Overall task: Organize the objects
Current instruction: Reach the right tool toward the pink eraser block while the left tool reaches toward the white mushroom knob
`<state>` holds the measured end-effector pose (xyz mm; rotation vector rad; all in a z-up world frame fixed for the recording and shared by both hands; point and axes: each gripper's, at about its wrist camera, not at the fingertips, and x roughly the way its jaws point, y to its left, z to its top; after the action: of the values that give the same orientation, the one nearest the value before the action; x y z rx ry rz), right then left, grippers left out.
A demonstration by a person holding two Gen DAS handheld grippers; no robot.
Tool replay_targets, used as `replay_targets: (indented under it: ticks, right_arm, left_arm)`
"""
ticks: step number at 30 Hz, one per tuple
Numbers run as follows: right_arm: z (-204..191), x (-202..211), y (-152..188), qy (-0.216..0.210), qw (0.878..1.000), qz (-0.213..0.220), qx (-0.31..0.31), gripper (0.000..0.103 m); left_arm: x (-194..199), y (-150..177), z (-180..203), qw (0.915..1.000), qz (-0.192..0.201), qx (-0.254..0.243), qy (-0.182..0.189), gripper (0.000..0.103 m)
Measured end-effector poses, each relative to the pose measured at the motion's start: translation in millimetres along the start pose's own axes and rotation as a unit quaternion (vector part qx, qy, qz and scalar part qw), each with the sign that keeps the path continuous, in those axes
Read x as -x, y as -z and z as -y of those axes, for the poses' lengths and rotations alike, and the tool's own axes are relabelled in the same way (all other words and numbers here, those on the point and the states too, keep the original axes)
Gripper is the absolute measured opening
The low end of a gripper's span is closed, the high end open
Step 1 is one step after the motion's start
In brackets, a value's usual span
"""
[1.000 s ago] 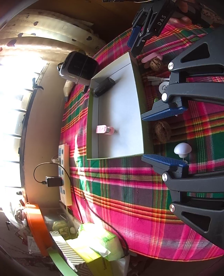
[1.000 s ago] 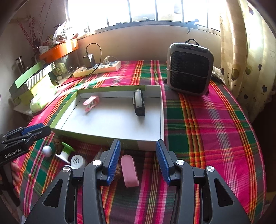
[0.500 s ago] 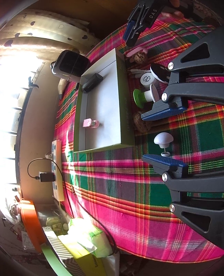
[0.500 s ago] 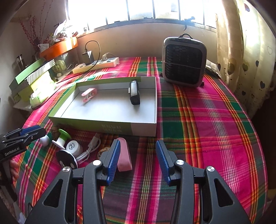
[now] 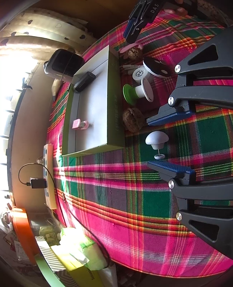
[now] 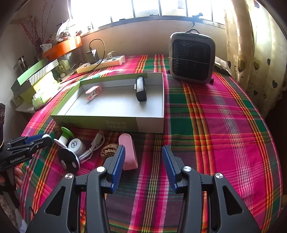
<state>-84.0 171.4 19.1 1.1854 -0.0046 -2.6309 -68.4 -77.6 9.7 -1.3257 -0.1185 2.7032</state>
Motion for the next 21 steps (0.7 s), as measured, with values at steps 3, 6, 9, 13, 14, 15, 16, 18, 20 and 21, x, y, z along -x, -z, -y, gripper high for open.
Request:
replay_targets:
  ticks: [3,6,9,13,14,15,16,18,20,21]
  right_arm:
    - [-0.7,-2.6,0.5,0.0,1.0,-0.005,0.001,0.044]
    - [-0.6,-4.2,1.3,-0.003,1.0,-0.006,0.002,0.044]
    - [-2.0,-4.2,0.8,-0.006,1.0,-0.007,0.003,0.044]
    - [-7.3,-5.3,1.9,-0.011,1.0,-0.009,0.015,0.044]
    - [-8.3,-5.7,2.3,-0.01,1.0,-0.009,0.018,0.044]
    - [-8.9,-5.7,2.5,-0.01,1.0,-0.009,0.02,0.044]
    - [-9.4,-5.9,2.5,-0.009,1.0,-0.009,0.023,0.044]
    - [-9.0,-6.7,1.6,-0.006,1.0,-0.009,0.024,0.044]
    - [-7.0,-7.4,1.6,-0.001,1.0,-0.011,0.023,0.044]
    - [-5.8,-7.5,2.2,0.0,1.0,-0.012,0.024,0.044]
  left_arm:
    - [-2.5,0.8,-0.9,1.0,-0.002,0.0,-0.003,0.039]
    - [-2.5,0.9,-0.6,1.0,-0.002,0.0,-0.003,0.039]
    - [-2.3,0.1,-0.9,1.0,-0.002,-0.001,-0.004,0.039]
    - [-1.7,0.0,-0.8,1.0,-0.002,-0.001,-0.005,0.039]
    - [-2.0,-0.1,-1.0,1.0,-0.002,-0.002,-0.005,0.039]
    - [-2.1,0.0,-0.8,1.0,-0.001,-0.001,-0.005,0.039]
    - [-1.6,0.1,-0.9,1.0,-0.001,-0.001,-0.005,0.039]
    - [-2.4,0.4,-0.6,1.0,0.0,0.0,-0.005,0.039]
    - [-2.3,0.6,-0.5,1.0,-0.001,-0.001,-0.005,0.039]
    - [-2.6,0.6,-0.4,1.0,0.0,-0.001,-0.005,0.039]
